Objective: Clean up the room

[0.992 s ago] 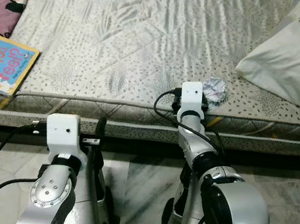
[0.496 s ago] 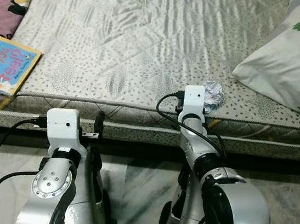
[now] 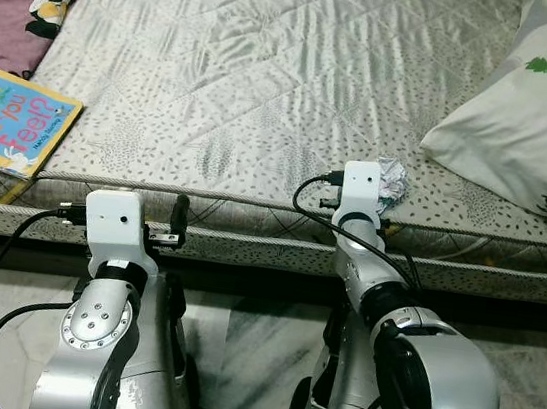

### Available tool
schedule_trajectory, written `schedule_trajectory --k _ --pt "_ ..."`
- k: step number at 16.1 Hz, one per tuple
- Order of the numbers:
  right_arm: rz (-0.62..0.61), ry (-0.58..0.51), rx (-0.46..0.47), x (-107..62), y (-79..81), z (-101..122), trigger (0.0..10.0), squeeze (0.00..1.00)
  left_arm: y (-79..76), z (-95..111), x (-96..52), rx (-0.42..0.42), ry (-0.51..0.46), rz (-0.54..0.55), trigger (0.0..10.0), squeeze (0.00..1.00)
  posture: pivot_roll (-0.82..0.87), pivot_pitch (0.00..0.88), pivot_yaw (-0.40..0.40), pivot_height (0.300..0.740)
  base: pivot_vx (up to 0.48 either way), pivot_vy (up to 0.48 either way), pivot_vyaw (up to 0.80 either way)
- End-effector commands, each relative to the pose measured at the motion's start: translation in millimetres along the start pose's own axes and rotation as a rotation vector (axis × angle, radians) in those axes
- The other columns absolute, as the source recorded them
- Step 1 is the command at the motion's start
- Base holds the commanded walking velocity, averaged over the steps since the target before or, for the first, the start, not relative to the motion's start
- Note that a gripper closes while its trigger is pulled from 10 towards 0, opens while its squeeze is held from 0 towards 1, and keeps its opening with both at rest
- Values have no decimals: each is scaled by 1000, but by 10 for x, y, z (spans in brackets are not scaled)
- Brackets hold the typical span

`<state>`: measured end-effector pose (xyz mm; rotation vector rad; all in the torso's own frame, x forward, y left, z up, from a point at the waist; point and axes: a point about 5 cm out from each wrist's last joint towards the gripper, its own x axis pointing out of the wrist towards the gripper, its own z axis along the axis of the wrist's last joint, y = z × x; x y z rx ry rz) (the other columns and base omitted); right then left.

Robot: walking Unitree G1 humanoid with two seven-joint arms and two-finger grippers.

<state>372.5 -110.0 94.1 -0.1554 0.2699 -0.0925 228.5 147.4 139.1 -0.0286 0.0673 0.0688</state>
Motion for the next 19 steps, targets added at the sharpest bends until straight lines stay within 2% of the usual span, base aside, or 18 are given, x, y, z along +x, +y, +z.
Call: schedule_trajectory --k 1,6,10,14,15,17,19 --pt "7 41 2 -24 -1 -125 0 0 8 -23 -1 7 5 9 10000 0 180 129 -32 515 0 0 0" --pt "45 17 39 -22 46 -69 0 0 21 -8 38 6 -13 15 10000 0 179 115 -40 515 0 0 0" --pt "130 -99 188 -1 107 197 0 0 -1 -2 84 -2 -28 18 10000 0 165 95 -44 515 0 0 0" --pt "157 -215 209 2 64 366 0 0 -24 -1 121 -10 -39 13 10000 0 153 84 -43 515 0 0 0" --pt "179 -255 212 -7 56 405 10000 1000 -28 4 121 -11 -41 12 10000 0 151 89 -42 515 0 0 0" --pt "165 -308 156 -17 43 458 10000 1000 -23 -7 95 -13 -37 13 10000 0 151 103 -39 515 0 0 0" --pt "103 -354 0 -15 -1 492 10000 1000 -38 -44 29 -14 -18 9 10000 0 160 128 -35 515 0 0 0"
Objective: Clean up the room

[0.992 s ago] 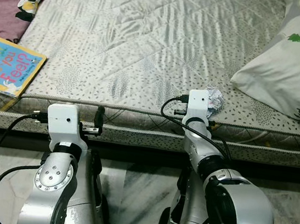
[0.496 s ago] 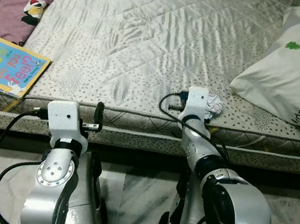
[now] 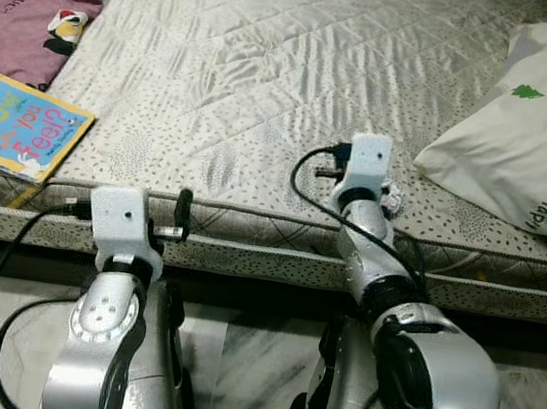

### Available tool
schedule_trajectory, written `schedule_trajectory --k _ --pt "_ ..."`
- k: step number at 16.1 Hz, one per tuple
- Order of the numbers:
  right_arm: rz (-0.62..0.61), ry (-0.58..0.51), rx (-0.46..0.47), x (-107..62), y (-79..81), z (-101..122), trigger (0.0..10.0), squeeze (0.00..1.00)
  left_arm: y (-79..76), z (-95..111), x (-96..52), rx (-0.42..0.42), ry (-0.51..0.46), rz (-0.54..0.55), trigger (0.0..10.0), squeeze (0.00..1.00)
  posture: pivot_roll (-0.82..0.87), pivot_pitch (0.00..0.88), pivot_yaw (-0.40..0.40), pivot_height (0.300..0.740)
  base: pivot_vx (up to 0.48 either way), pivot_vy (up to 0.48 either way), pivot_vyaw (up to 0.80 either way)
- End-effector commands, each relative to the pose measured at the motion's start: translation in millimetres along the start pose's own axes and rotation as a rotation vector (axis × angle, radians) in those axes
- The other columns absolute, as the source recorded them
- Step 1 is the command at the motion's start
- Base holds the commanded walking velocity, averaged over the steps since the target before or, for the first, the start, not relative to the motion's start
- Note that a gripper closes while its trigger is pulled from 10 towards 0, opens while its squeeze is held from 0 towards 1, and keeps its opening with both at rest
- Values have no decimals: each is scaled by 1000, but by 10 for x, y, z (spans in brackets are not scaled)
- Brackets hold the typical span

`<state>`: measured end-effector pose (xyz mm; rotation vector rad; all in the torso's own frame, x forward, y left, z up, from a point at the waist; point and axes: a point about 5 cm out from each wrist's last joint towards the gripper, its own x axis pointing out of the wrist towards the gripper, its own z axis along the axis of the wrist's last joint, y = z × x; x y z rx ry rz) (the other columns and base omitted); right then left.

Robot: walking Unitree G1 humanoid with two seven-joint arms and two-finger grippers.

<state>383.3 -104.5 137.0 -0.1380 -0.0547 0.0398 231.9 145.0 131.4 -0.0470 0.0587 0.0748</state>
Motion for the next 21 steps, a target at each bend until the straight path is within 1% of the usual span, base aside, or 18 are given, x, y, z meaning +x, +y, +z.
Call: schedule_trajectory --k 1,2,3,5,6,8,9,14,15,16,17,18,19,20,21 --pt "-31 5 -61 11 -33 3 10000 1000 -19 18 -45 5 -1 2 10000 0 164 136 -33 515 0 0 0" --pt "-57 32 -103 5 -81 -40 10000 1000 -18 9 -68 5 6 2 10000 0 170 147 -29 515 0 0 0" --pt "-84 83 -138 -5 -136 -111 10000 1000 -4 9 -91 8 13 4 10000 0 178 160 -22 515 0 0 0" --pt "-88 108 -156 -15 -153 -151 10000 1000 11 14 -107 11 17 5 10000 0 182 169 -18 515 0 0 0" --pt "-91 143 -178 -33 -151 -206 10000 1000 20 8 -126 15 25 3 10000 0 184 181 -12 515 0 0 0" --pt "-90 162 -183 -49 -132 -242 10000 1000 23 5 -157 16 31 1 10000 0 185 187 -9 515 0 0 0" --pt "-70 205 -175 -78 -85 -308 10000 1000 17 1 -169 18 39 -4 10000 0 185 192 -5 515 0 0 0" --pt "-15 308 -195 -180 50 -492 10000 1000 1 6 -175 18 48 -13 10000 0 187 195 -2 515 0 0 0" --pt "8 342 -240 -224 94 -560 10000 1000 -5 10 -167 18 48 -16 10000 0 192 194 -2 515 0 0 0" --pt "10 346 -254 -231 99 -572 10000 1000 -7 11 -164 19 48 -17 10000 0 192 194 -2 515 0 0 0" --pt "-7 354 -305 -248 86 -598 10000 1000 -4 17 -162 20 46 -16 10000 0 195 193 -3 515 0 0 0" --pt "-44 345 -309 -244 54 -590 10000 992 5 18 -164 21 46 -14 10000 0 196 189 -5 515 0 0 0" --pt "-53 397 -265 -274 46 -648 10000 145 7 14 -163 21 46 -13 10000 0 195 186 -7 515 0 0 0" --pt "-40 427 -232 -301 61 -691 4863 0 -1 13 -161 20 46 -13 10000 0 195 182 -9 515 0 0 0" --pt "-30 441 -216 -321 72 -720 0 0 -10 15 -151 19 44 -14 10000 0 195 174 -14 515 0 0 0"
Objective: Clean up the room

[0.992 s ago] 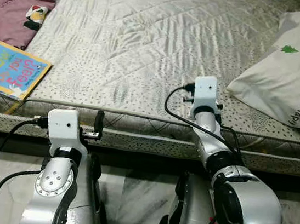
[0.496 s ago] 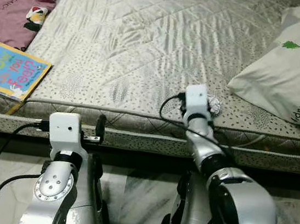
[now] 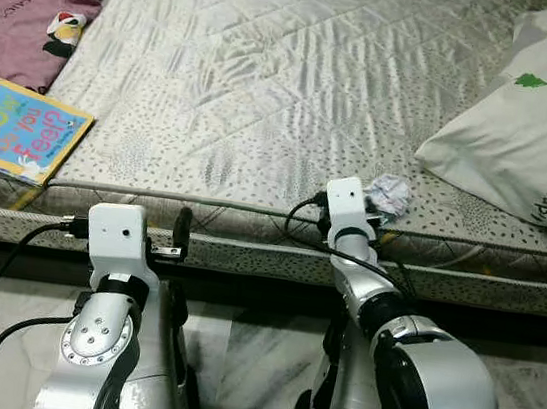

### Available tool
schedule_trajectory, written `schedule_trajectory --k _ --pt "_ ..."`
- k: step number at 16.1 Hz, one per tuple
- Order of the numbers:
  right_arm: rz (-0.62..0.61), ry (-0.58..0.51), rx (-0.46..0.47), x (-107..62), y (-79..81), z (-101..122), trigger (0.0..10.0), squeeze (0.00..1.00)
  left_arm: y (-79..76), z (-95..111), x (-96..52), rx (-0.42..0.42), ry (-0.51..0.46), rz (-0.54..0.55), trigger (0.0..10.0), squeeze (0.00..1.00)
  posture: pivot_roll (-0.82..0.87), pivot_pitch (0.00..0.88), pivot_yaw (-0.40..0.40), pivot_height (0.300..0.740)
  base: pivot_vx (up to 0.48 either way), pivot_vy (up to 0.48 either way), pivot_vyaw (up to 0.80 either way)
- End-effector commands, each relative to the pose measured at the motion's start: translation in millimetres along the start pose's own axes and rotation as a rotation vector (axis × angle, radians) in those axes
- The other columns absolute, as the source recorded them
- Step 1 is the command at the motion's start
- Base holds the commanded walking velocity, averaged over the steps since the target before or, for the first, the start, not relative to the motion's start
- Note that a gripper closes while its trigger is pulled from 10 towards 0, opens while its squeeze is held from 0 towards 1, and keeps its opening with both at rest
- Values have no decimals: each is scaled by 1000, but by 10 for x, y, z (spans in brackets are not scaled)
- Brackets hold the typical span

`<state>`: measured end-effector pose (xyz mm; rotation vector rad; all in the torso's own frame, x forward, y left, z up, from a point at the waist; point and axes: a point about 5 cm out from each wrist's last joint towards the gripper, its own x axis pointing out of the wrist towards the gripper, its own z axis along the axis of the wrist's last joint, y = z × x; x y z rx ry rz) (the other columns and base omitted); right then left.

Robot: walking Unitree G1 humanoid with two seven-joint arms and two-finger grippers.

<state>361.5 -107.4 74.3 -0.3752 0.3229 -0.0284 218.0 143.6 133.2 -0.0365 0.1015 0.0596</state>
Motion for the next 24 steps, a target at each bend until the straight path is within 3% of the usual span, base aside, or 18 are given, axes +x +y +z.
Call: schedule_trajectory --k 1,12,21,24 --pt "28 62 17 -31 45 -141 0 0 -9 7 1 5 -1 0 10000 0 194 171 -15 515 0 0 0" --pt "9 121 89 -35 -40 -267 0 0 -6 37 66 3 -27 6 10000 0 197 136 -32 515 0 0 0" --pt "8 106 113 -4 -147 -244 0 0 -8 26 60 -5 -28 15 10000 0 187 140 -36 515 0 0 0" --pt "28 64 183 19 -155 -138 0 0 -2 20 124 -6 -37 20 10000 0 165 100 -37 515 0 0 0"
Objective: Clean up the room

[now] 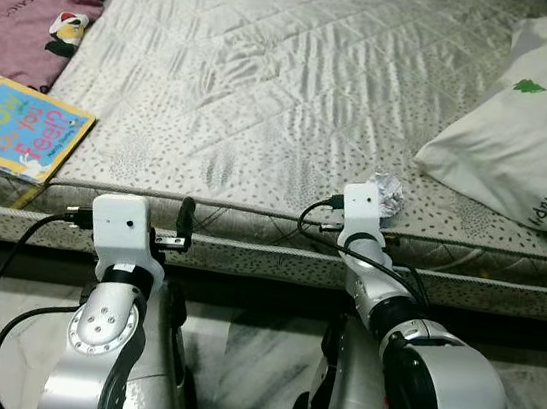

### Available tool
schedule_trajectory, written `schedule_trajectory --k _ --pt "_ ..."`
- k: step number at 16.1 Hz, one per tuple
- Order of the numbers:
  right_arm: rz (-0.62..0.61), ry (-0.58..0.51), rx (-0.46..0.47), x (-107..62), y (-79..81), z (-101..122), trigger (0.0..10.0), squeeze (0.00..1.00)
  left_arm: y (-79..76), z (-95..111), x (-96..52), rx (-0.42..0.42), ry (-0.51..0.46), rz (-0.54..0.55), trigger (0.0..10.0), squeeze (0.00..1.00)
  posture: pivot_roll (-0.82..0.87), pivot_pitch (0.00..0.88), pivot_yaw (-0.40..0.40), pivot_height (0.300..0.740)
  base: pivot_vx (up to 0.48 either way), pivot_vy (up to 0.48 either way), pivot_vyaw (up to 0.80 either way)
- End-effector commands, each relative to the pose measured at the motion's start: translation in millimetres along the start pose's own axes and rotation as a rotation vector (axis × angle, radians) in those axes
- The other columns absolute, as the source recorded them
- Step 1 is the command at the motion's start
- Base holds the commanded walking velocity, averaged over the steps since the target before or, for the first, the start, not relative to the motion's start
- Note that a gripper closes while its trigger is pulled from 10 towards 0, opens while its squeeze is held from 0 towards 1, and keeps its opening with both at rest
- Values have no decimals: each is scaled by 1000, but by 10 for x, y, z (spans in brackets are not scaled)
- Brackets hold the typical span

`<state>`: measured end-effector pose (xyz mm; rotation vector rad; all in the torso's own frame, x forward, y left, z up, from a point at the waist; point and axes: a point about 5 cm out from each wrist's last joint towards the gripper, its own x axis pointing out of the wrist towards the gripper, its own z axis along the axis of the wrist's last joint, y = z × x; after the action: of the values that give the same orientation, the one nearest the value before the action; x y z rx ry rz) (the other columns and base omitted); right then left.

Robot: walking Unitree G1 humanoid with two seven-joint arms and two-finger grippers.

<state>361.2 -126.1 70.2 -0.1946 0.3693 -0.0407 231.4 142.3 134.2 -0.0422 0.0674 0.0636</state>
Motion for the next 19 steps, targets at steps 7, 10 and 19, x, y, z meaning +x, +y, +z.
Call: schedule_trajectory --k 7,10,19 --pt "120 -271 212 -22 -183 324 0 0 53 15 327 7 -69 -3 10000 0 50 0 -2 515 0 0 0" --pt "153 -429 264 -221 -280 315 0 0 73 -35 376 17 -81 -14 10000 0 28 0 16 515 0 0 0" --pt "344 -558 343 -788 -62 376 10000 0 127 -86 445 24 -107 -16 10000 0 2 0 40 559 0 0 0"
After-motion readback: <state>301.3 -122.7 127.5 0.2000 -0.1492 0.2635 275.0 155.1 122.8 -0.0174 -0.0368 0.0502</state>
